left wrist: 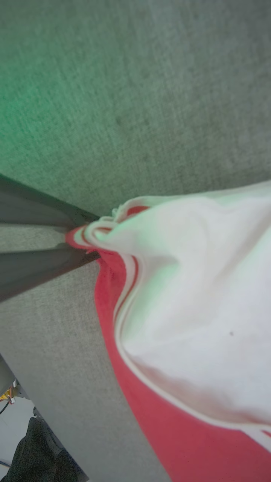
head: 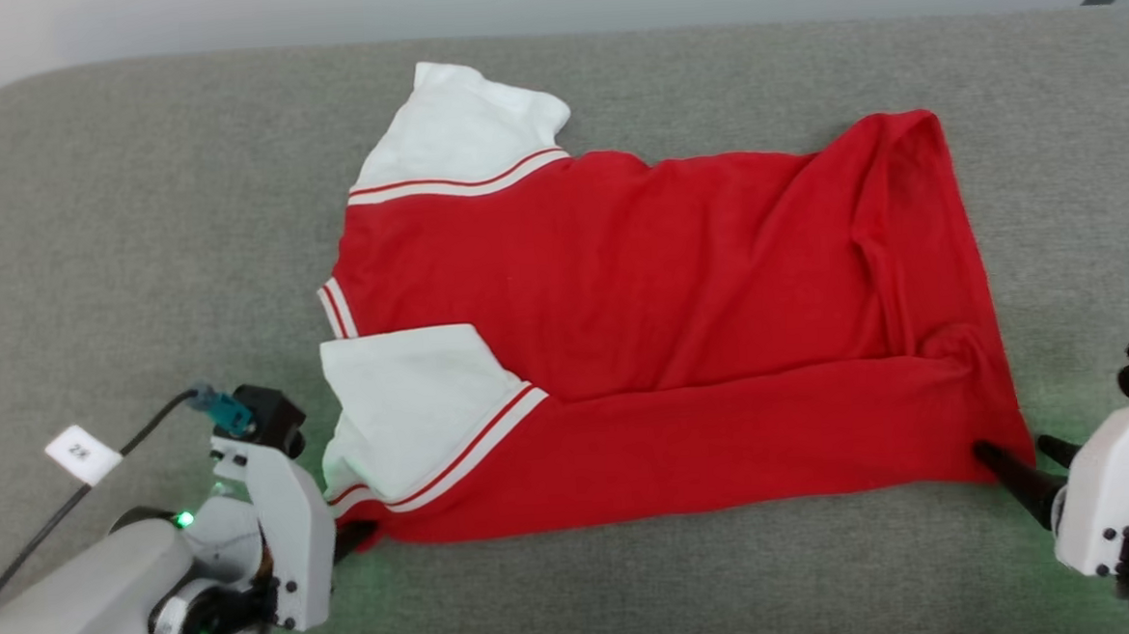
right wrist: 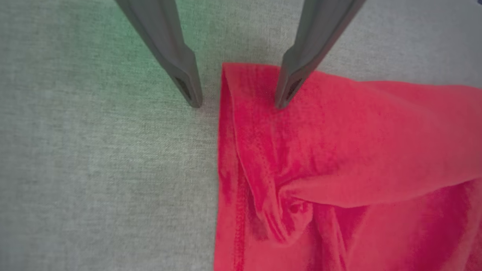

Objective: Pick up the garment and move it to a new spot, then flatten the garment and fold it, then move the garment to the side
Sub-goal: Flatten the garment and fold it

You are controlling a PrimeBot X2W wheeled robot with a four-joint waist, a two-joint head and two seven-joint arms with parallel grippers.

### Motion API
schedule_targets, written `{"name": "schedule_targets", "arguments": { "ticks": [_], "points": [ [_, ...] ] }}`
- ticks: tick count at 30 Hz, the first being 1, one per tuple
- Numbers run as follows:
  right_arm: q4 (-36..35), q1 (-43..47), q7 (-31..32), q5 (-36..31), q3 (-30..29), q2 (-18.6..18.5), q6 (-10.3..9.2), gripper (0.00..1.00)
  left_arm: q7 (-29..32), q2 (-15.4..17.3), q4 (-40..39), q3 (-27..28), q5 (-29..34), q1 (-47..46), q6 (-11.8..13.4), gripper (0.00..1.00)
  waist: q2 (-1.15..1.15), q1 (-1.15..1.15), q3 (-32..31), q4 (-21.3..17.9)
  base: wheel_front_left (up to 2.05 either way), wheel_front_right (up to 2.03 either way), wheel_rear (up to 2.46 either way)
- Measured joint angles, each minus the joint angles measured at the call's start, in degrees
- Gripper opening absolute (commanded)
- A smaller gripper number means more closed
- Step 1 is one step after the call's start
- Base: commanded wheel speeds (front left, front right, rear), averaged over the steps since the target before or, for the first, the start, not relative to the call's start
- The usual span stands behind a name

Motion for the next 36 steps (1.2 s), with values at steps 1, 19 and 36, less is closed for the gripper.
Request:
{"name": "schedule_targets", "arguments": {
  "ticks": [1,19,36],
  "points": [
    [1.5,-0.6,0.2,0.0,0.1,0.4,-0.01,1.00,0.0,-0.4,0.3,0.0,0.0,-0.2,0.2,0.00,0.00,0.00,0.1,0.2,0.00,0.00,0.00],
    [12.1,-6.7,-0.5,4.6,6.7,-5.1,-0.03,0.00,0.8,-0.8,-1.0,-0.1,0.1,-1.0,1.3,0.00,0.00,0.00,-0.4,1.5,0.00,0.00,0.00],
    [0.9,5.8,5.7,9.6,6.1,-10.9,0.00,0.00,4.8,9.5,-17.6,-1.0,-2.5,4.4,9.3,0.00,0.00,0.00,-6.6,1.3,0.00,0.00,0.00]
  ]
}}
